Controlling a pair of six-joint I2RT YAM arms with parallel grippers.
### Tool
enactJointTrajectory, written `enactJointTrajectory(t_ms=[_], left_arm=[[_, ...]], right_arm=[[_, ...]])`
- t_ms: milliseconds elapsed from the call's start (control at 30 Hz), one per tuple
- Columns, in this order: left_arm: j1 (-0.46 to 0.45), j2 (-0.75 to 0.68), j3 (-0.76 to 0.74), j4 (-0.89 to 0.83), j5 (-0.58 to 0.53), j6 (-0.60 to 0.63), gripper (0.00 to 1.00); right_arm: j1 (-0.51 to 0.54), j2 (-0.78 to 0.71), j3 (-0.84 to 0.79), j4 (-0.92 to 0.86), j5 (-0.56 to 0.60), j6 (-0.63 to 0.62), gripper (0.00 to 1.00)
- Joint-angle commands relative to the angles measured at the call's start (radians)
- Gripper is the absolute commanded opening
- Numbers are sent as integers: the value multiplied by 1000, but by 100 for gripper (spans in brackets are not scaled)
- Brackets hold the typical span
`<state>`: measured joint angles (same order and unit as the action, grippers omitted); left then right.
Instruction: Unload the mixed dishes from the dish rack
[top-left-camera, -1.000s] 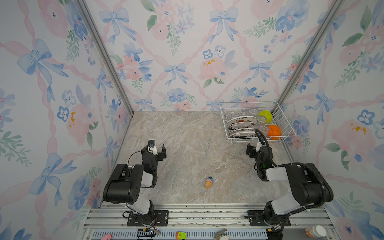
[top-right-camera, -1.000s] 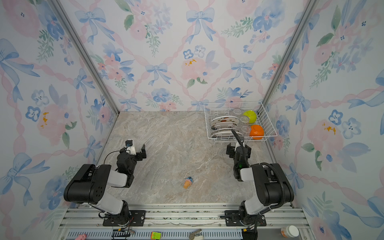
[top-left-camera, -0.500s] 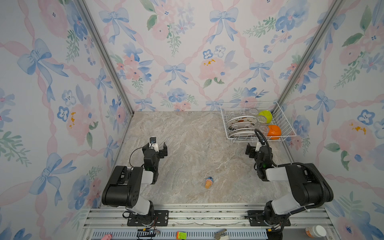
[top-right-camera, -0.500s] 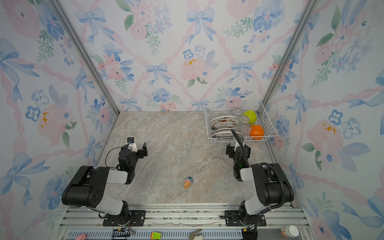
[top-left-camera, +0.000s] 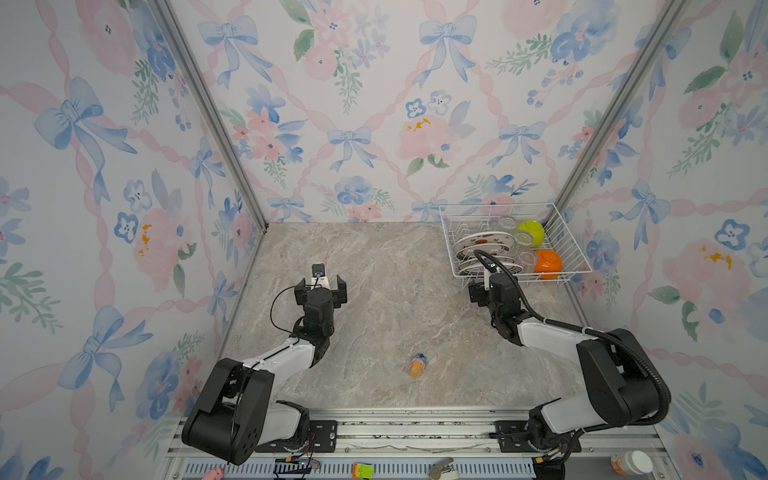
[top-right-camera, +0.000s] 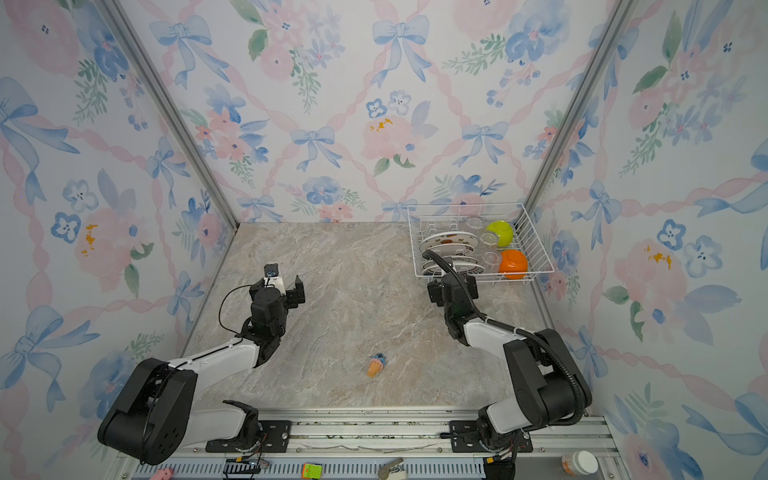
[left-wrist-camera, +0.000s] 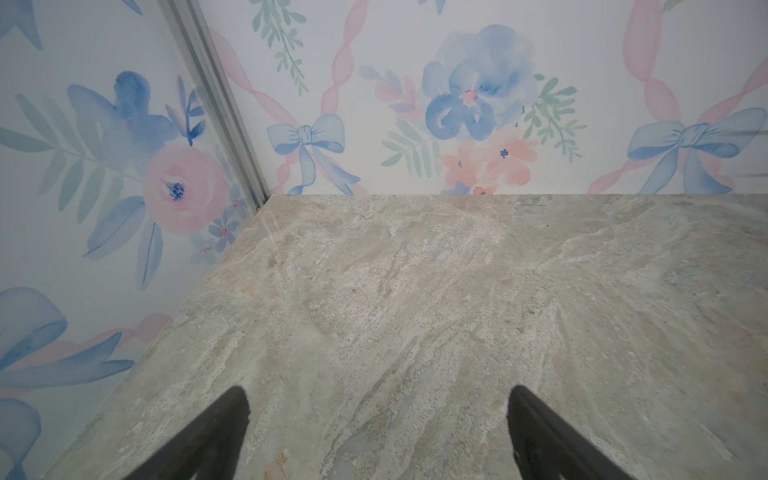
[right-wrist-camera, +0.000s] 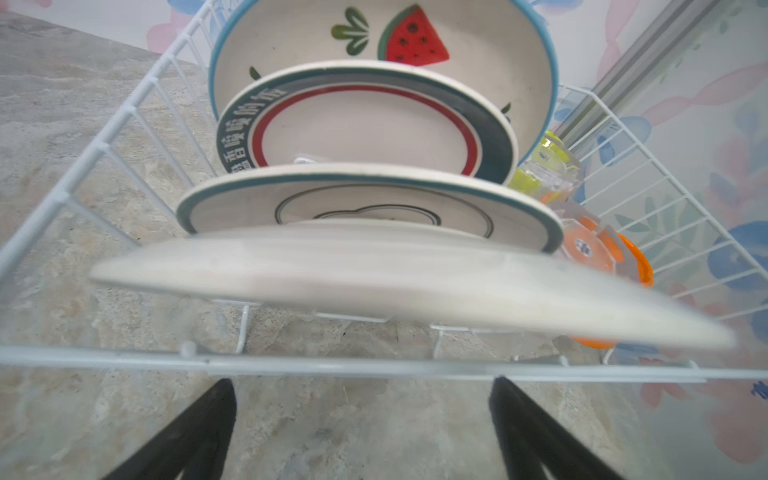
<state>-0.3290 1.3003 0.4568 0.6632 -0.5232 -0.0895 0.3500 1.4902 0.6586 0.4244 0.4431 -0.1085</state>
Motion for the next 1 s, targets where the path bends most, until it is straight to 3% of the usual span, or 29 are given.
enactJointTrajectory(t_ms=[0, 267, 367, 567, 967], left_arm=[[-60, -13, 54, -148, -94, -22, 98], [-168, -11, 132, -279, -78, -75, 98], [-198, -25, 150, -335, -68, -94, 98], [-203, -65, 159, -465, -51, -267, 98], [-211, -102, 73, -465, -2, -363, 98]], right_arm=[[46, -24, 76, -177, 53, -35, 97], [86, -80, 235, -439, -66, 66, 97], [89, -62, 369, -623, -135, 127, 97], [103, 13, 593, -863, -272, 236, 97], [117, 194, 780, -962, -321, 306, 99]])
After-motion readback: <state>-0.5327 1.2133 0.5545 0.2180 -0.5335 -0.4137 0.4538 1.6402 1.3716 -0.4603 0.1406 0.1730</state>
